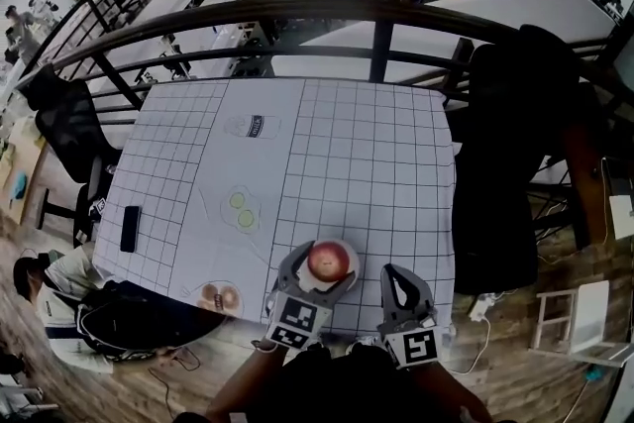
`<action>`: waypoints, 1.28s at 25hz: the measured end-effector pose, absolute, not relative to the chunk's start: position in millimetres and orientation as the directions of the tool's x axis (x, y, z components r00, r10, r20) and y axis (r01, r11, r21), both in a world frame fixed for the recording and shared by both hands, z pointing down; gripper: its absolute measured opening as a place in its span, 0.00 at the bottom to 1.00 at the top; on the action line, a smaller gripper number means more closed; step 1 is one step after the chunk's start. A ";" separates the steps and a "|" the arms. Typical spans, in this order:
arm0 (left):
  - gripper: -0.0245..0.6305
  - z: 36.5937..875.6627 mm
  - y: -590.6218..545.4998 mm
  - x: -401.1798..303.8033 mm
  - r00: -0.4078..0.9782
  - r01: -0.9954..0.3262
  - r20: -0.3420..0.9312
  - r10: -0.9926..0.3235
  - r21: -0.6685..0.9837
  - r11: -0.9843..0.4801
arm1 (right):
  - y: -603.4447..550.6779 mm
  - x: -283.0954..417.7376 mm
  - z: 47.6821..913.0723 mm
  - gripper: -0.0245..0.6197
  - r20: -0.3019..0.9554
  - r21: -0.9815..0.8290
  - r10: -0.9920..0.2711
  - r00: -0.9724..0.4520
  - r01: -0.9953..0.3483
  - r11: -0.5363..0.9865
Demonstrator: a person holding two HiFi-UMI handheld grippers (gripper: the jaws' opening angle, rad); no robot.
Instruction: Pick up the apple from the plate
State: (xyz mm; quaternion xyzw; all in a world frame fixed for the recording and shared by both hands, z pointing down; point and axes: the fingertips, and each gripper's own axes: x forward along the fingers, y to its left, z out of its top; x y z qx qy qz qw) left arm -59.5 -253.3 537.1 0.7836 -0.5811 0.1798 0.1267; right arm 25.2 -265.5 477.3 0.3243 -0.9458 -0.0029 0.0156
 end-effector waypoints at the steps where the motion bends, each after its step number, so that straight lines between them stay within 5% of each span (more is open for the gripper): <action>1: 0.68 531.4 -250.7 -59.4 0.258 -0.956 0.425 -0.868 -0.016 -0.292 | -265.1 24.1 472.9 0.07 0.020 0.018 -0.610 -0.792 -0.610 0.793; 32: 0.68 412.2 -246.6 -73.7 0.182 -0.977 0.173 -0.968 -0.082 -0.198 | -265.5 18.5 409.1 0.07 -0.108 0.129 -0.550 -0.828 -0.560 0.818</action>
